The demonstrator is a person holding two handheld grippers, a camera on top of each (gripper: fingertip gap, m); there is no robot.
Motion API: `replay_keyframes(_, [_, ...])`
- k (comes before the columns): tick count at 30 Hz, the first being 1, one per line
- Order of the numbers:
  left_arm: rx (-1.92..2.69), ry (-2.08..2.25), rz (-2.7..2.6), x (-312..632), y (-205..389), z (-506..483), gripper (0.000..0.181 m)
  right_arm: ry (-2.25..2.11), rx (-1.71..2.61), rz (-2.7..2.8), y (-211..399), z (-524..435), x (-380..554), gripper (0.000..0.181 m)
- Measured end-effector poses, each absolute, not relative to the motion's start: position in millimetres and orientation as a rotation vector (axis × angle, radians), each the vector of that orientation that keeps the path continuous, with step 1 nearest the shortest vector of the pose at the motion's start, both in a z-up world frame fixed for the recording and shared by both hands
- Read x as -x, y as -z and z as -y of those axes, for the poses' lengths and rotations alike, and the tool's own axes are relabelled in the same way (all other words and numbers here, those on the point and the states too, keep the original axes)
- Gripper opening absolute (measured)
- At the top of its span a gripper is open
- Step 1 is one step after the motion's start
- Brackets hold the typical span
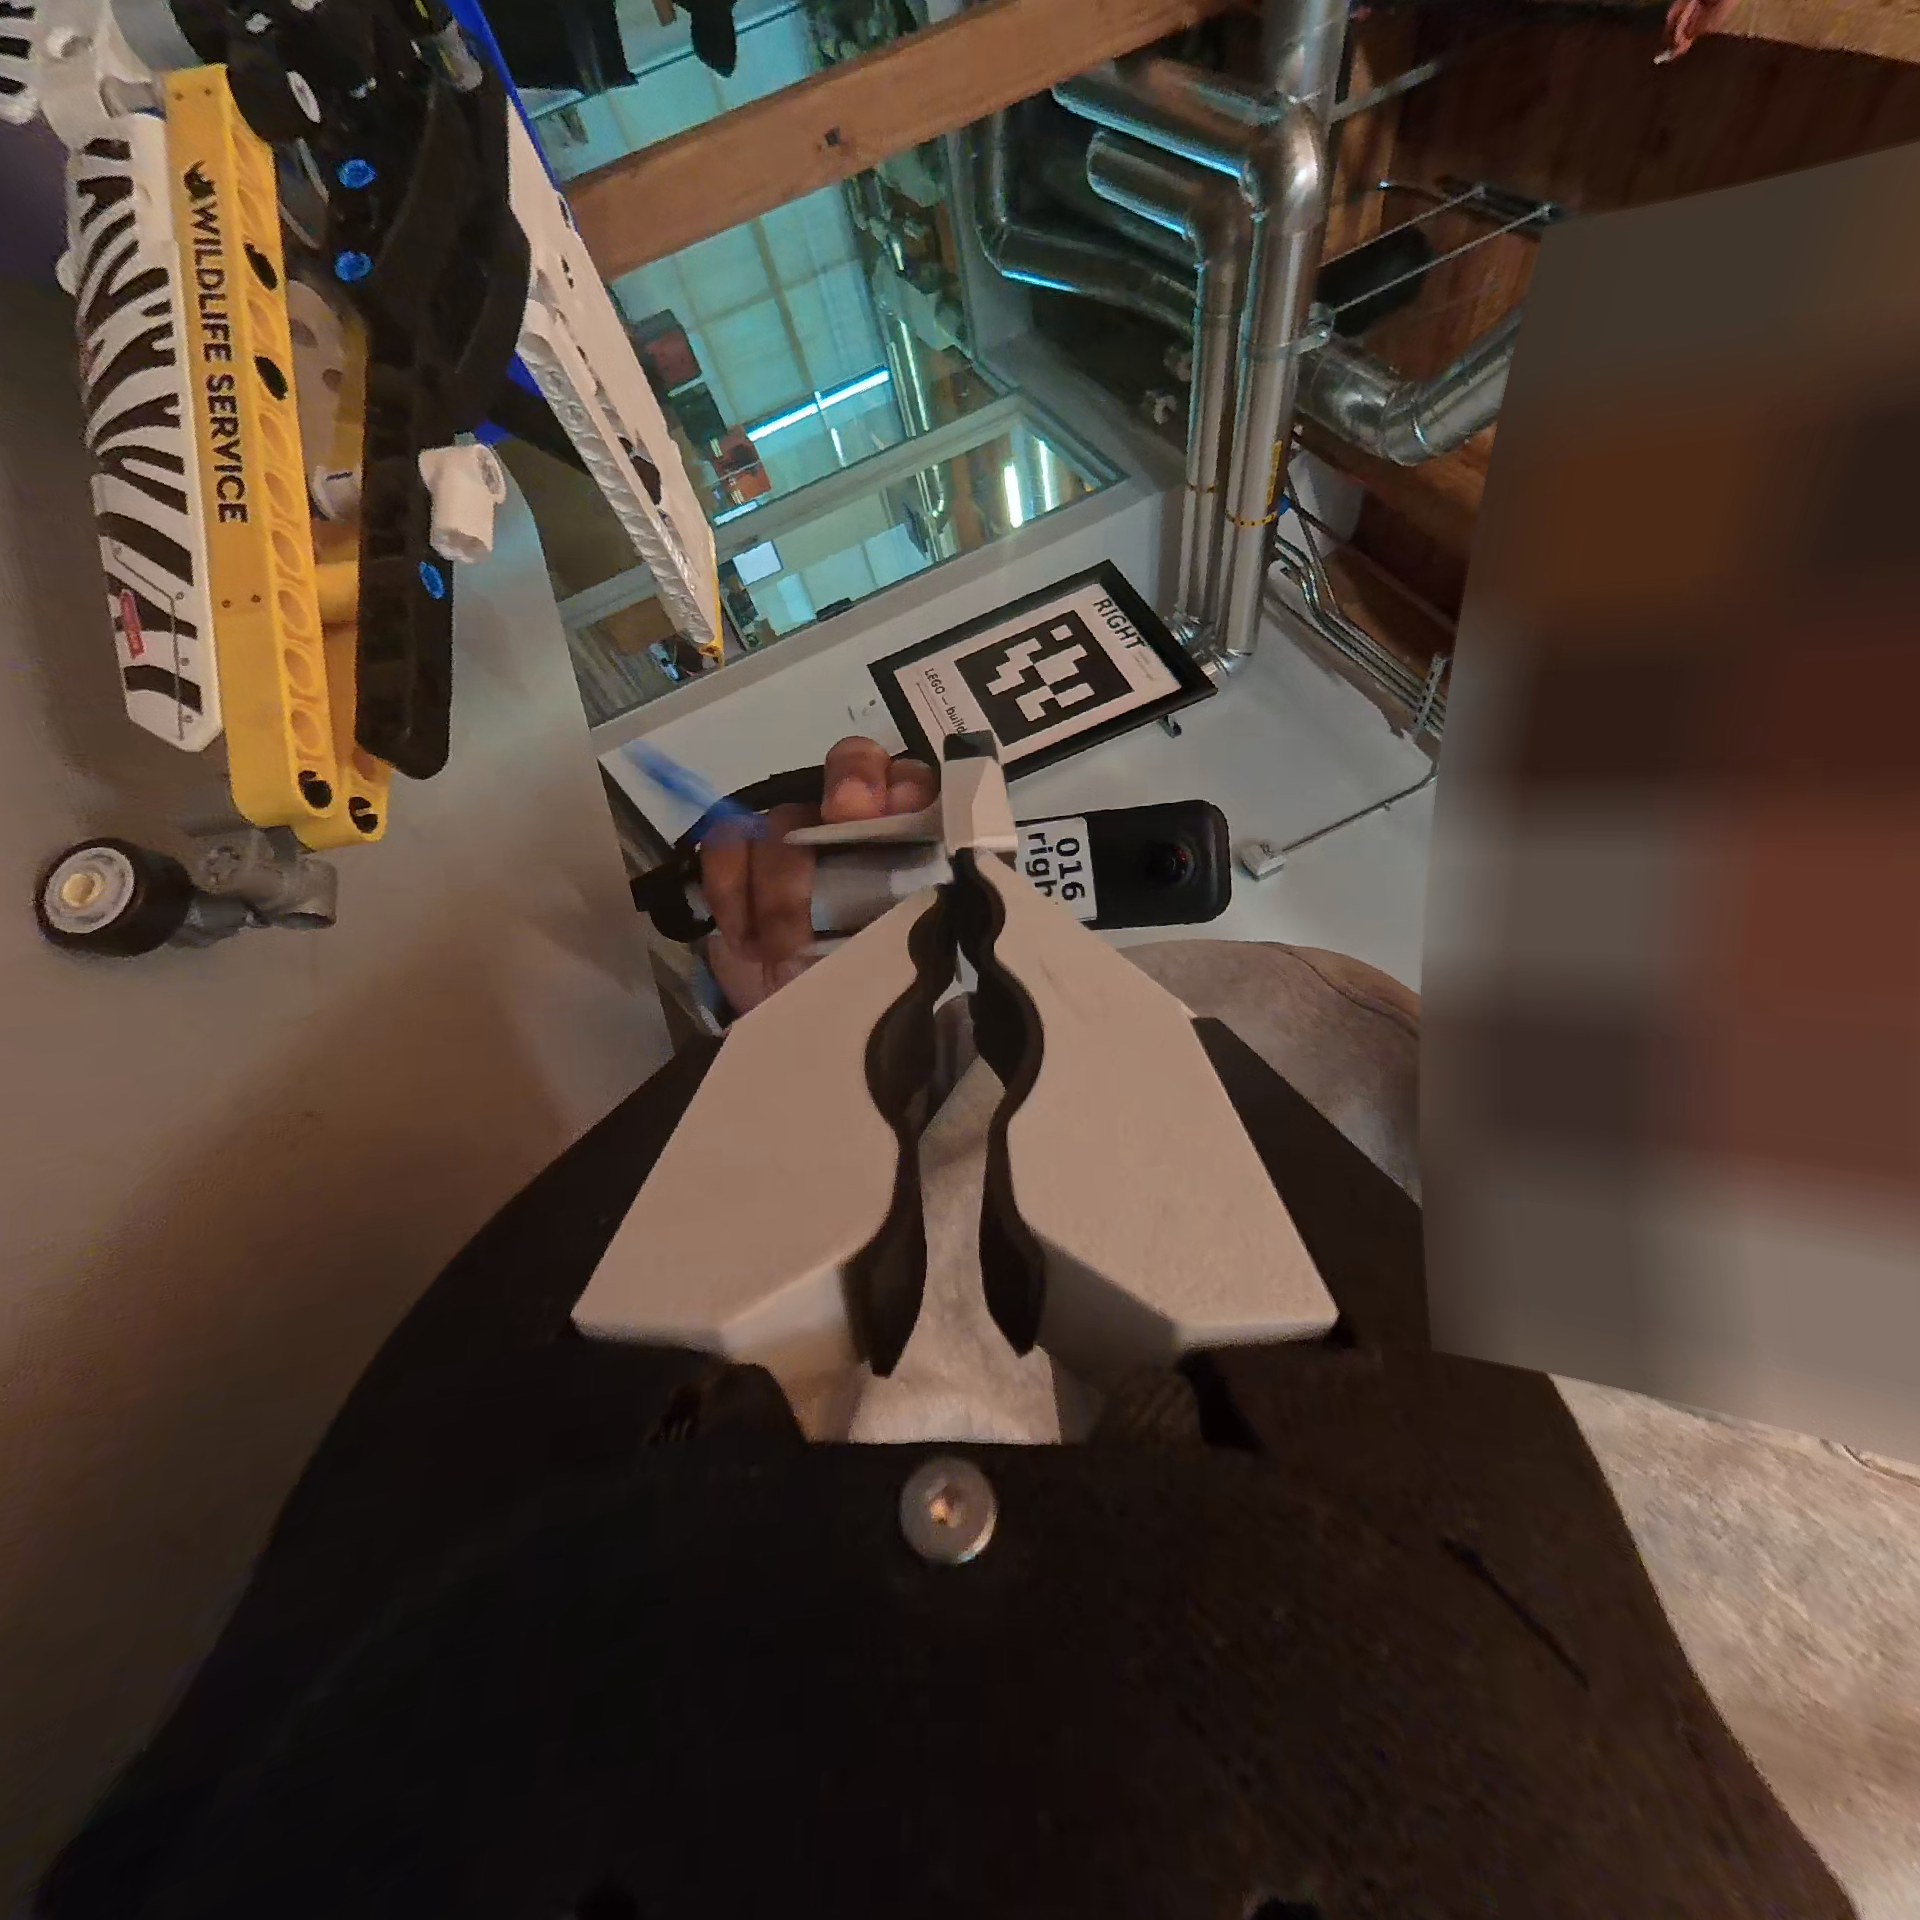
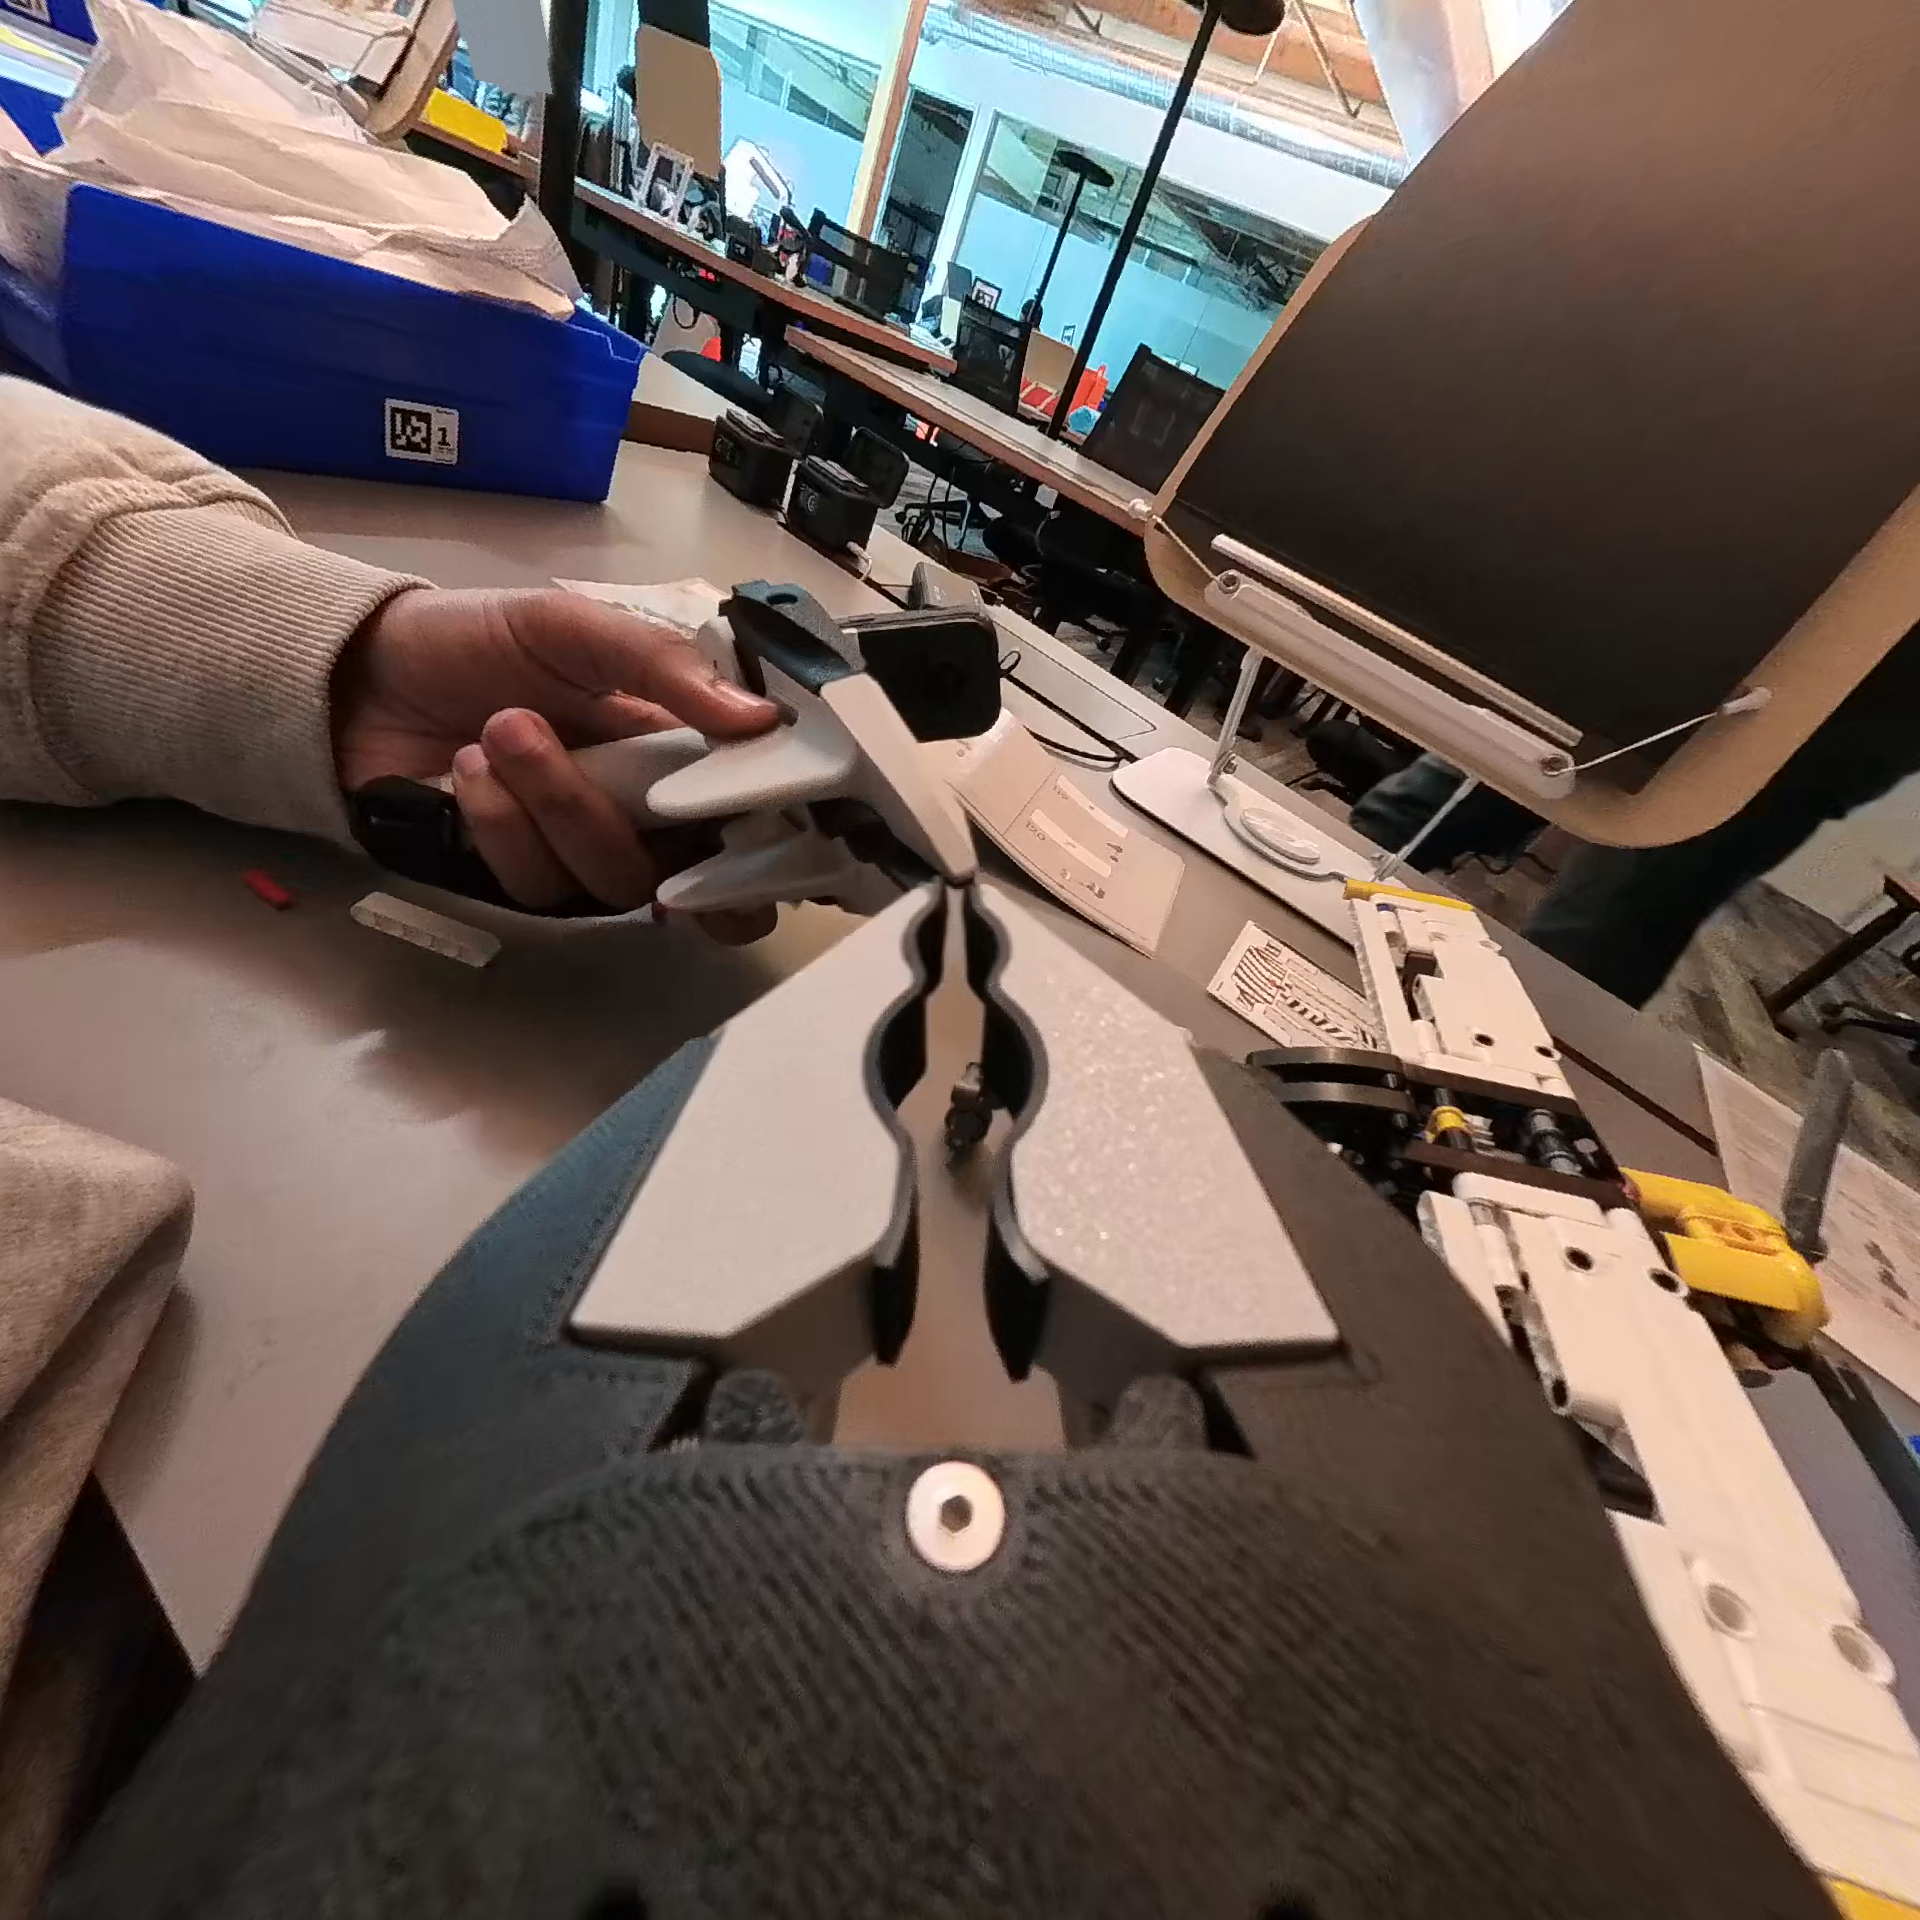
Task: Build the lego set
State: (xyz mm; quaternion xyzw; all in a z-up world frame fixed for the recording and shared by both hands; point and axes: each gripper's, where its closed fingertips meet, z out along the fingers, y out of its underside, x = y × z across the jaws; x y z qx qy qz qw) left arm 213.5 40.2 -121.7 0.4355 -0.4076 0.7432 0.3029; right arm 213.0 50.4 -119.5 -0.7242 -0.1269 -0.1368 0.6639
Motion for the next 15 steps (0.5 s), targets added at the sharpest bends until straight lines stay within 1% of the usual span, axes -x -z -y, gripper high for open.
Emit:
replay_keyframes(10, [-1.175,-2.0,1.164,-213.9,121.4,-42.6,0.0,0.272,1.663,0.297,125.6,-48.7,-212.0,0.0])
replay_keyframes(15, [-1.205,-1.989,1.244,-214.1,128.3,-39.2,0.0,0.171,1.666,0.276,129.8,-48.9,-197.7,0.0])
